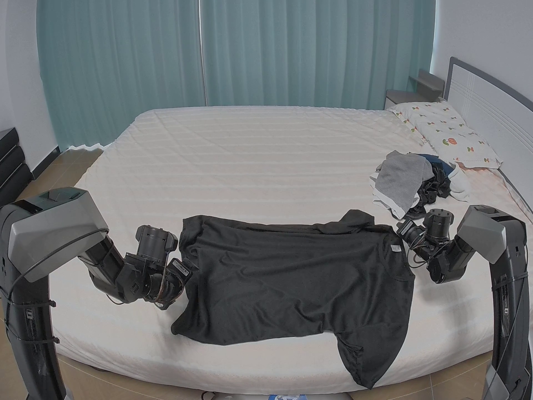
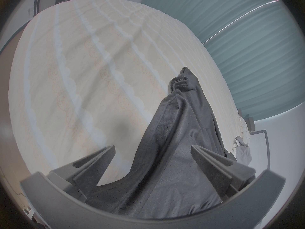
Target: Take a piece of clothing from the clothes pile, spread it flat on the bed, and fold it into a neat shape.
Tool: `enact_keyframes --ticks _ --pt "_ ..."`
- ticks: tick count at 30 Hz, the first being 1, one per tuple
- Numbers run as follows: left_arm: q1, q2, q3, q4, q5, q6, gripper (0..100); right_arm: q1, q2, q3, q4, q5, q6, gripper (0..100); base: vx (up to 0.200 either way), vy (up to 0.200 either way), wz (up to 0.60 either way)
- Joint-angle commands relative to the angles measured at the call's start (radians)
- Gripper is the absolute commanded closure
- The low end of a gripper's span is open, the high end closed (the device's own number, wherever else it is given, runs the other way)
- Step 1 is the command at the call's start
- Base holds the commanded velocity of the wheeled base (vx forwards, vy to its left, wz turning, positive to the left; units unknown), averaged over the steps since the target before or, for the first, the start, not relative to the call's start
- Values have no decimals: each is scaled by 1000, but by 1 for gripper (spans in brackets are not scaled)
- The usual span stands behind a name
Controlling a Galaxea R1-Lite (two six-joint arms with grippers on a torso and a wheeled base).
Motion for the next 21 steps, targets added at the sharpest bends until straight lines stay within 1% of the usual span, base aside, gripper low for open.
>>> enact_keyframes --ticks 1,7,12,15,21 --pt "-1 6 3 0 0 -1 0 1 -2 8 -3 0 -1 0 0 0 0" --pt "-5 3 4 0 -3 -2 0 -13 -136 94 4 3 -1 0 0 0 0" --pt "-13 3 18 -11 0 -1 0 15 -298 214 73 16 -7 0 0 0 0" --pt "-13 -2 27 -28 -3 -1 0 22 -367 350 106 19 -7 0 0 0 0" --pt "-21 -17 35 -28 -10 -8 0 33 -464 682 43 23 1 0 0 0 0"
